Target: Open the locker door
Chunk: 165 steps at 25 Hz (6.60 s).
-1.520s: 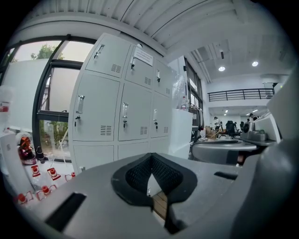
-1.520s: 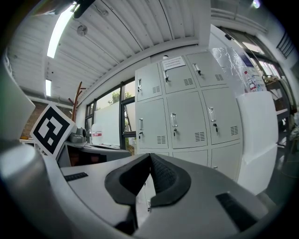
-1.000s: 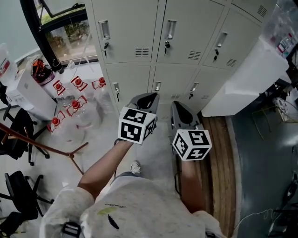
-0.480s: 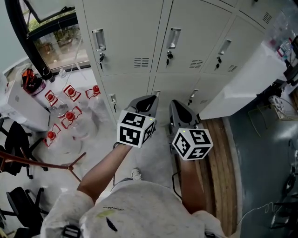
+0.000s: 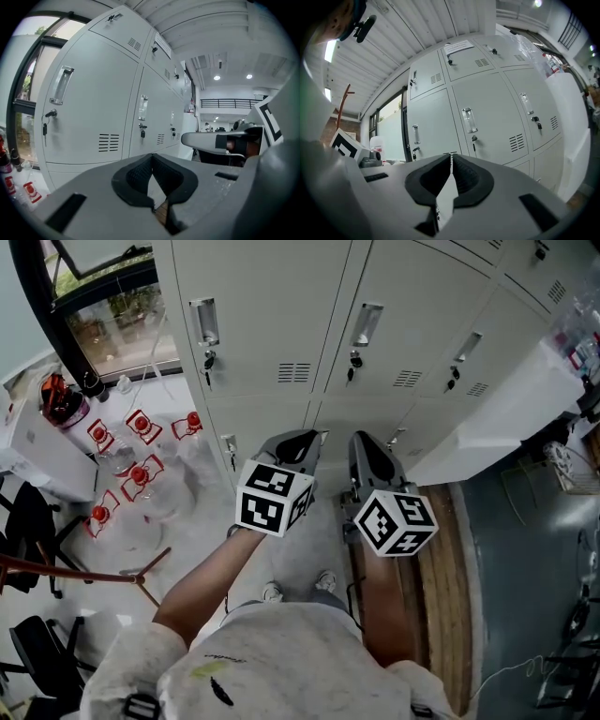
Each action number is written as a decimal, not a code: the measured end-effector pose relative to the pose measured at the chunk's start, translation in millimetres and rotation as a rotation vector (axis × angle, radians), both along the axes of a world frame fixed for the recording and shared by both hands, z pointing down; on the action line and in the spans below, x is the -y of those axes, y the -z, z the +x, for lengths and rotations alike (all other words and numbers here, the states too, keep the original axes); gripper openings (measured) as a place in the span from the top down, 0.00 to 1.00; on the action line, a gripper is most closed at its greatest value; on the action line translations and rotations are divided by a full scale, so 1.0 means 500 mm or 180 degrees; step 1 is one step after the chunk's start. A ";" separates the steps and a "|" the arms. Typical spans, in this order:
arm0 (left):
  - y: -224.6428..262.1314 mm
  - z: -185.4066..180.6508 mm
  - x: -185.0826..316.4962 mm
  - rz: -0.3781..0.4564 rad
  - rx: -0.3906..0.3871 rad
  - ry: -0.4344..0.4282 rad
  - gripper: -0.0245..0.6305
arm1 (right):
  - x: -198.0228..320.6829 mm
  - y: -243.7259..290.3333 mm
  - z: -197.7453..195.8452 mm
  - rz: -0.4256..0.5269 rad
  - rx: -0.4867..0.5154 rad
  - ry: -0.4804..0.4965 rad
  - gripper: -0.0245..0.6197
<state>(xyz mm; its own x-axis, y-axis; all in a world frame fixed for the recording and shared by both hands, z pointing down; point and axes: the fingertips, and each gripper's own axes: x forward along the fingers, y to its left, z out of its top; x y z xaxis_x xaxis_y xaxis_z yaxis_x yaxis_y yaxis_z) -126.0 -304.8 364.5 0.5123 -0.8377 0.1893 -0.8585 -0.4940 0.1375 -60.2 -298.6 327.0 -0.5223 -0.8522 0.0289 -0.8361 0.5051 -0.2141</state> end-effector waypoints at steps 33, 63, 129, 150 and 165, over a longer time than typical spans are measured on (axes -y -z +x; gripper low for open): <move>0.005 0.005 0.252 -0.0037 0.0179 0.0728 0.95 | 0.314 0.020 0.031 -0.0282 0.0914 0.0697 0.85; -0.020 -0.026 0.254 -0.0143 0.0224 0.0994 0.95 | 0.380 -0.001 0.013 -0.1200 0.2422 0.0911 0.90; -0.029 0.158 0.031 -0.0084 0.0142 -0.0602 0.95 | 0.168 -0.004 0.214 -0.0875 0.2545 0.0365 0.94; -0.008 0.339 0.012 -0.0001 0.0095 -0.0832 0.95 | 0.117 -0.001 0.365 -0.0856 0.2540 0.0433 0.94; -0.009 0.425 0.017 -0.0021 0.0102 -0.0759 0.95 | 0.115 -0.002 0.465 -0.0830 0.2468 0.0433 0.93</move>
